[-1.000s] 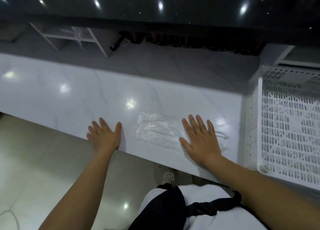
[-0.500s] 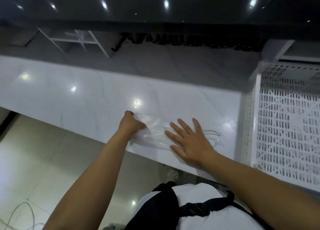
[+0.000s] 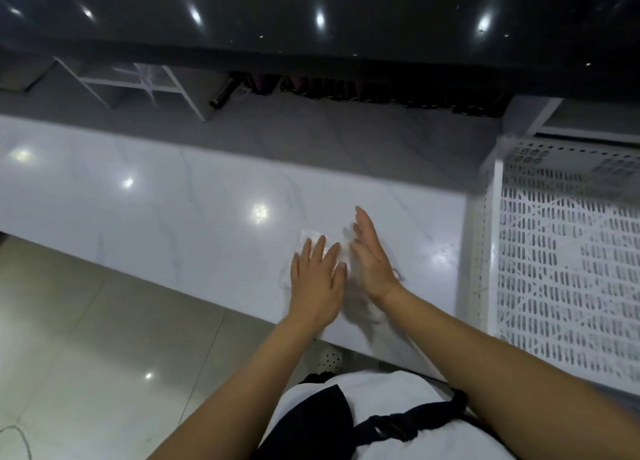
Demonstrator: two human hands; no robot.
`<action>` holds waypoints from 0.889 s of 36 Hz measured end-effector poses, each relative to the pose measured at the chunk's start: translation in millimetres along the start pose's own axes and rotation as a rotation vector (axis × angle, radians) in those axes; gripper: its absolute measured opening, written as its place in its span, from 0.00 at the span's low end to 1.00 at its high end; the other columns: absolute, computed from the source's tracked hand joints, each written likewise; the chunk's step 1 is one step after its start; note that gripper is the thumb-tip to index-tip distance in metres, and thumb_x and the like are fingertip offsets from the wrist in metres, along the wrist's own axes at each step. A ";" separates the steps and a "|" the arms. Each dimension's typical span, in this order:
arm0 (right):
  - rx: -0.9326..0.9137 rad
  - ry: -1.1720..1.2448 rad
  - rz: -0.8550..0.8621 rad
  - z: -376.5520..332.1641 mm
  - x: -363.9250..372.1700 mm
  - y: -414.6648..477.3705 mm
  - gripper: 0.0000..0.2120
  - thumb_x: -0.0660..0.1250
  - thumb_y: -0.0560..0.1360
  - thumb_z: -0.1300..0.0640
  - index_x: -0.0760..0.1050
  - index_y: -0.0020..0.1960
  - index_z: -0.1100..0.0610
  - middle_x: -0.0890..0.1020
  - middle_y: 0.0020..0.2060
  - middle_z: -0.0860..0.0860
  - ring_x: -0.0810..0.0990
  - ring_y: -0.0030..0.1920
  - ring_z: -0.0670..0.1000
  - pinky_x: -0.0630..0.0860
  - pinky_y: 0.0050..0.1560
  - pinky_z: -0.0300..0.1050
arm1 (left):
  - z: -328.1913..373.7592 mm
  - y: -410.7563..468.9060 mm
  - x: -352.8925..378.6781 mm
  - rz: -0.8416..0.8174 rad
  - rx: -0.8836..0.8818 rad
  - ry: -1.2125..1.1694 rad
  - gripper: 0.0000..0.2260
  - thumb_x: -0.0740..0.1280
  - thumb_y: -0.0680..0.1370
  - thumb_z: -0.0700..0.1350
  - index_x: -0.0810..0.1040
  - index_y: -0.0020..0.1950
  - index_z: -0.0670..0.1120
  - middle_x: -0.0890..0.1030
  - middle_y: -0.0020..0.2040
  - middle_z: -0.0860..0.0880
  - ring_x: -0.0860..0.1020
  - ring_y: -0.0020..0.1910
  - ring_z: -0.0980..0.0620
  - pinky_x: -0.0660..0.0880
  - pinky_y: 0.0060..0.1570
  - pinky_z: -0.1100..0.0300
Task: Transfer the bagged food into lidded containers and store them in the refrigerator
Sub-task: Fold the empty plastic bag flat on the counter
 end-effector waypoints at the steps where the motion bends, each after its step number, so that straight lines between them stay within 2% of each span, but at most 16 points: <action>1: 0.027 0.027 0.032 -1.3 -2.3 -0.1 0.26 0.53 0.83 0.57 0.53 0.77 0.40 0.56 0.77 0.38 0.56 0.77 0.43 0.54 0.79 0.50 | -2.2 -0.3 8.2 -0.058 -0.020 -0.076 0.23 0.49 0.86 0.53 0.55 0.82 0.50 0.50 0.83 0.49 0.43 0.81 0.52 0.40 0.79 0.51; 3: 0.049 -0.041 0.049 -1.2 -7.3 -3.5 0.25 0.52 0.85 0.58 0.54 0.79 0.43 0.57 0.78 0.41 0.57 0.77 0.43 0.55 0.79 0.52 | -6.6 0.6 17.4 -0.112 -0.044 -0.186 0.25 0.46 0.86 0.55 0.48 0.82 0.50 0.43 0.82 0.51 0.38 0.79 0.57 0.35 0.78 0.54; 6: -0.009 -0.420 -0.036 4.6 -12.2 -14.1 0.24 0.53 0.85 0.52 0.53 0.80 0.46 0.54 0.80 0.45 0.52 0.79 0.45 0.51 0.79 0.50 | -5.9 4.5 14.2 -0.146 -0.100 -0.334 0.24 0.44 0.86 0.53 0.49 0.82 0.50 0.44 0.83 0.53 0.39 0.79 0.59 0.35 0.78 0.56; 9: -0.124 -0.876 -0.124 18.8 -8.5 -22.5 0.23 0.52 0.85 0.49 0.58 0.79 0.48 0.51 0.81 0.47 0.44 0.80 0.47 0.44 0.79 0.44 | -3.1 8.3 -4.9 -0.128 -0.216 -0.685 0.21 0.51 0.87 0.50 0.59 0.80 0.54 0.58 0.81 0.55 0.56 0.78 0.57 0.52 0.77 0.57; 11: -0.159 -1.004 -0.127 23.3 -6.3 -24.2 0.23 0.52 0.85 0.50 0.61 0.79 0.49 0.52 0.81 0.48 0.44 0.80 0.48 0.40 0.77 0.42 | -9.3 11.7 -23.1 -0.020 -0.239 -0.703 0.19 0.57 0.85 0.42 0.67 0.76 0.53 0.69 0.76 0.52 0.68 0.72 0.54 0.64 0.73 0.56; 13: -0.171 -0.998 -0.115 23.3 -6.6 -24.1 0.23 0.52 0.84 0.50 0.62 0.78 0.50 0.55 0.80 0.48 0.47 0.80 0.49 0.40 0.76 0.40 | -21.2 15.2 -39.0 0.091 -0.210 -0.501 0.20 0.61 0.81 0.40 0.71 0.73 0.52 0.73 0.72 0.50 0.73 0.67 0.50 0.70 0.69 0.53; 14: -0.174 -0.976 -0.115 22.6 -7.8 -24.1 0.23 0.51 0.83 0.50 0.63 0.78 0.50 0.56 0.80 0.49 0.49 0.80 0.48 0.41 0.76 0.40 | -27.4 17.9 -44.9 0.119 -0.187 -0.353 0.21 0.63 0.80 0.40 0.71 0.73 0.51 0.73 0.72 0.49 0.72 0.67 0.48 0.70 0.68 0.52; 16: -0.170 -0.929 -0.116 21.5 -9.4 -24.2 0.24 0.50 0.83 0.47 0.66 0.76 0.51 0.59 0.79 0.49 0.51 0.79 0.47 0.44 0.77 0.41 | -40.1 26.2 -50.5 0.075 -0.182 -0.134 0.27 0.69 0.76 0.42 0.69 0.75 0.50 0.70 0.72 0.46 0.70 0.68 0.44 0.68 0.67 0.51; 17: -0.161 -0.908 -0.115 21.5 -10.0 -24.9 0.25 0.49 0.83 0.45 0.68 0.76 0.51 0.60 0.79 0.48 0.51 0.79 0.46 0.46 0.77 0.42 | -45.1 30.6 -51.5 0.010 -0.206 -0.115 0.29 0.71 0.75 0.42 0.68 0.75 0.49 0.69 0.72 0.45 0.71 0.67 0.43 0.70 0.66 0.52; 19: -0.127 -0.848 -0.099 20.7 -10.6 -25.9 0.24 0.51 0.83 0.43 0.70 0.74 0.50 0.63 0.78 0.47 0.52 0.78 0.43 0.49 0.77 0.44 | -51.4 39.0 -52.8 -0.083 -0.230 -0.151 0.28 0.71 0.73 0.42 0.71 0.73 0.49 0.74 0.67 0.45 0.77 0.61 0.45 0.74 0.58 0.56; 21: -0.075 -0.749 -0.065 18.4 -11.0 -26.7 0.22 0.54 0.84 0.44 0.73 0.72 0.51 0.65 0.77 0.45 0.54 0.77 0.40 0.51 0.77 0.44 | -53.7 46.4 -54.7 -0.134 -0.205 -0.163 0.23 0.71 0.72 0.40 0.76 0.68 0.49 0.80 0.58 0.47 0.79 0.53 0.49 0.73 0.50 0.60; 23: -0.011 -0.641 -0.018 14.6 -9.1 -27.3 0.22 0.56 0.83 0.45 0.73 0.72 0.53 0.67 0.76 0.46 0.57 0.76 0.39 0.53 0.78 0.45 | -53.4 51.3 -56.4 -0.179 -0.186 -0.195 0.20 0.71 0.72 0.39 0.79 0.64 0.49 0.81 0.50 0.51 0.80 0.48 0.50 0.73 0.47 0.61; 26: 0.055 -0.522 0.098 8.2 -4.6 -28.6 0.23 0.57 0.82 0.45 0.72 0.72 0.54 0.68 0.75 0.47 0.61 0.74 0.41 0.56 0.78 0.47 | -52.0 52.7 -57.4 -0.234 -0.174 -0.282 0.16 0.71 0.70 0.36 0.82 0.56 0.48 0.82 0.44 0.53 0.81 0.44 0.52 0.79 0.46 0.55; 28: 0.070 -0.530 0.154 6.1 -2.6 -29.6 0.20 0.64 0.81 0.48 0.74 0.70 0.53 0.68 0.75 0.46 0.63 0.75 0.44 0.59 0.77 0.47 | -51.3 48.9 -57.2 -0.262 -0.167 -0.360 0.13 0.69 0.70 0.34 0.82 0.50 0.50 0.83 0.42 0.52 0.82 0.42 0.49 0.82 0.47 0.50; 30: 0.043 -0.620 0.167 3.5 -0.8 -30.8 0.26 0.72 0.76 0.50 0.71 0.73 0.49 0.64 0.77 0.45 0.62 0.75 0.46 0.61 0.76 0.48 | -51.6 45.8 -57.0 -0.283 -0.145 -0.463 0.13 0.68 0.71 0.33 0.82 0.46 0.51 0.83 0.39 0.52 0.83 0.39 0.47 0.83 0.41 0.49; 32: 0.032 -0.754 0.162 -0.6 0.6 -31.4 0.40 0.75 0.71 0.46 0.58 0.77 0.39 0.58 0.79 0.44 0.58 0.76 0.47 0.57 0.75 0.49 | -52.1 44.3 -58.2 -0.308 -0.109 -0.564 0.13 0.68 0.73 0.33 0.83 0.43 0.52 0.83 0.37 0.52 0.83 0.36 0.46 0.82 0.35 0.51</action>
Point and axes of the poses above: each hand's wrist, its own y-axis towards the middle knuckle, its own x-axis out of the palm, z = x × y, the point moved 2 cm from there along y, towards the middle knuckle
